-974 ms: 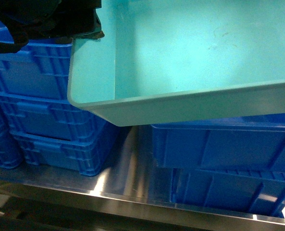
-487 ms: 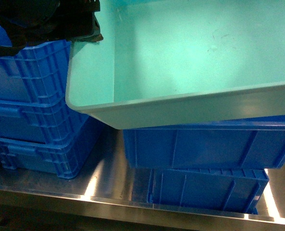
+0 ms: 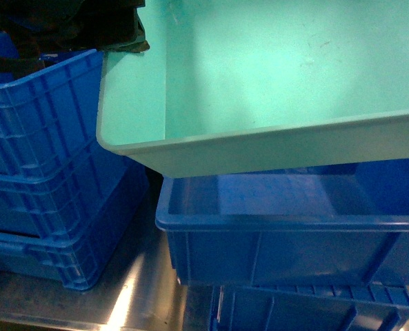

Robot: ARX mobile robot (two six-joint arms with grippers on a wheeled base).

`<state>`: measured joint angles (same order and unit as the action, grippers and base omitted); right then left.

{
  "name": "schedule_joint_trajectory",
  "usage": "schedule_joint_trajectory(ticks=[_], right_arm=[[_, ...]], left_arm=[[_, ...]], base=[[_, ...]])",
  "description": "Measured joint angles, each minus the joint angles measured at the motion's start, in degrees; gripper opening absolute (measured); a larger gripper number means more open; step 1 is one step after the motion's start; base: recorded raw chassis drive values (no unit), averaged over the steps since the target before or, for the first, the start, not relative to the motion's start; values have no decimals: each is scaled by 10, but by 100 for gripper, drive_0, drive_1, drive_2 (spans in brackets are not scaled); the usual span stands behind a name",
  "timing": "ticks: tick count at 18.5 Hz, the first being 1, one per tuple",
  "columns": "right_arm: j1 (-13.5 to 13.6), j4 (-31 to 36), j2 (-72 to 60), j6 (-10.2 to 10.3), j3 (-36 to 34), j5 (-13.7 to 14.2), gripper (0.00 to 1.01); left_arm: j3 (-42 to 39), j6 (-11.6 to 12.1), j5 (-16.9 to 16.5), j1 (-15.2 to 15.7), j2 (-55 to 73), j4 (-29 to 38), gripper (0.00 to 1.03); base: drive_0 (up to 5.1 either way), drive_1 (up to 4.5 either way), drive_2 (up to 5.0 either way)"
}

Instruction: Stack blue boxes stably on right

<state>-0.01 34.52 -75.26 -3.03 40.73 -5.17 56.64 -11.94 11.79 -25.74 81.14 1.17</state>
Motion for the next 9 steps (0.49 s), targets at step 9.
schedule_joint_trajectory(ticks=[9], right_arm=[[0, -5, -4, 0, 0, 0, 7]], left_arm=[[0, 0, 0, 1, 2, -5, 2]], base=[[258, -401, -401]])
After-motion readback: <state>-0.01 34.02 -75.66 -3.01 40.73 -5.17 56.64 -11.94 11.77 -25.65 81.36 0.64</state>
